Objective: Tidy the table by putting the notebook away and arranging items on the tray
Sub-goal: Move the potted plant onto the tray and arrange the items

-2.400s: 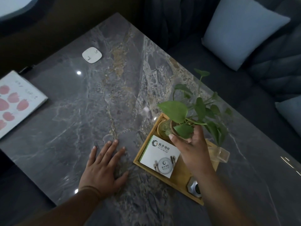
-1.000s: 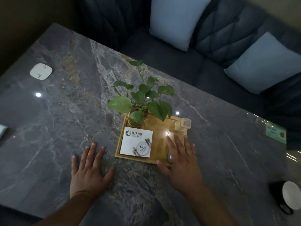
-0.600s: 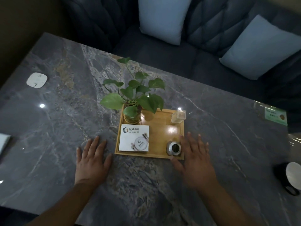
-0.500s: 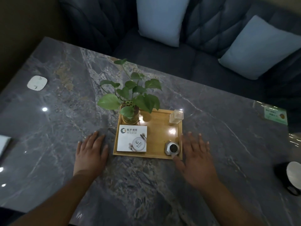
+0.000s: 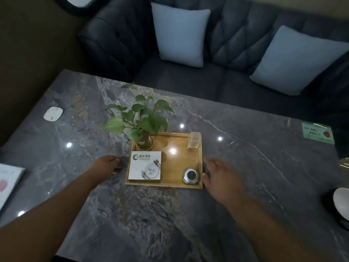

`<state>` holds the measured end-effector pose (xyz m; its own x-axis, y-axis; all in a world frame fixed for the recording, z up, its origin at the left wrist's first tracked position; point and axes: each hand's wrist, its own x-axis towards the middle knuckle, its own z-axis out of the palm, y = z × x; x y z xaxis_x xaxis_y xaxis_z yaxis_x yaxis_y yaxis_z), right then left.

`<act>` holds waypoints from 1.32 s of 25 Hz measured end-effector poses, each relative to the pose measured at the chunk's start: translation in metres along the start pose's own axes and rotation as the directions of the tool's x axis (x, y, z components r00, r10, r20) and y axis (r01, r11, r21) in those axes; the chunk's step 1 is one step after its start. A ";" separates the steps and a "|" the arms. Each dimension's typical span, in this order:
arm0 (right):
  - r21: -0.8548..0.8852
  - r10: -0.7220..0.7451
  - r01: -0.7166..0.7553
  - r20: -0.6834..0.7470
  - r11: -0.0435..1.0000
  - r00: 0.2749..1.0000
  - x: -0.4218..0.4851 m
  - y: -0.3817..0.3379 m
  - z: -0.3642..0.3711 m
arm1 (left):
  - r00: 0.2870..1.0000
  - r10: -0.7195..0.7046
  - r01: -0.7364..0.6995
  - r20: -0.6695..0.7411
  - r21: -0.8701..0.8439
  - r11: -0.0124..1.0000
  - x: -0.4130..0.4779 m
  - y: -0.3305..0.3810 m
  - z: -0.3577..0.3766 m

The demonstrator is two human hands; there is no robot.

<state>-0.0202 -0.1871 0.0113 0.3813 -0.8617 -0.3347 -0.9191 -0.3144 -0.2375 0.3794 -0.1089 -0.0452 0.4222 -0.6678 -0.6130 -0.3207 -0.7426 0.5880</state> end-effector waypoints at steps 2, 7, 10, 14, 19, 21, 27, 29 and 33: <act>0.049 0.014 -0.016 0.036 0.999 0.999 0.003 0.002 0.000 | 1.000 -0.021 0.022 0.006 -0.071 0.997 -0.003 0.009 0.004; 0.248 0.089 -0.105 0.074 0.963 0.993 0.023 0.001 0.006 | 0.997 -0.028 0.035 0.077 -0.089 0.995 0.001 0.022 0.010; 0.338 0.187 -0.212 0.105 0.917 0.977 0.040 -0.001 0.012 | 0.996 -0.024 0.025 0.090 -0.011 1.000 0.016 0.026 0.007; 0.452 0.354 -0.369 0.120 0.812 0.927 0.057 -0.008 0.013 | 0.988 0.014 -0.027 0.155 0.083 0.996 0.040 0.030 0.000; 0.363 0.431 -0.462 0.168 0.809 0.887 0.078 -0.013 0.011 | 0.959 0.074 -0.130 0.272 0.192 0.973 0.060 0.052 -0.004; 0.304 0.432 -0.470 0.185 0.829 0.883 0.087 -0.015 0.009 | 0.940 0.037 -0.140 0.339 0.286 0.948 0.066 0.058 -0.005; 0.151 0.396 -0.436 0.237 0.887 0.887 0.101 -0.020 0.006 | 0.867 0.017 -0.236 0.498 0.382 0.894 0.083 0.065 -0.002; 0.123 0.374 -0.413 0.254 0.902 0.892 0.104 -0.019 0.006 | 0.851 0.006 -0.245 0.525 0.386 0.889 0.089 0.066 -0.002; 0.120 0.322 -0.365 0.275 0.923 0.906 0.106 -0.016 0.006 | 0.848 0.033 -0.307 0.529 0.438 0.845 0.103 0.062 -0.002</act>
<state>0.0359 -0.2712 -0.0258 0.0764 -0.7723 -0.6307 -0.9758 0.0720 -0.2063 0.4050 -0.2233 -0.0704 -0.1016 -0.6180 -0.7796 -0.7719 -0.4454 0.4537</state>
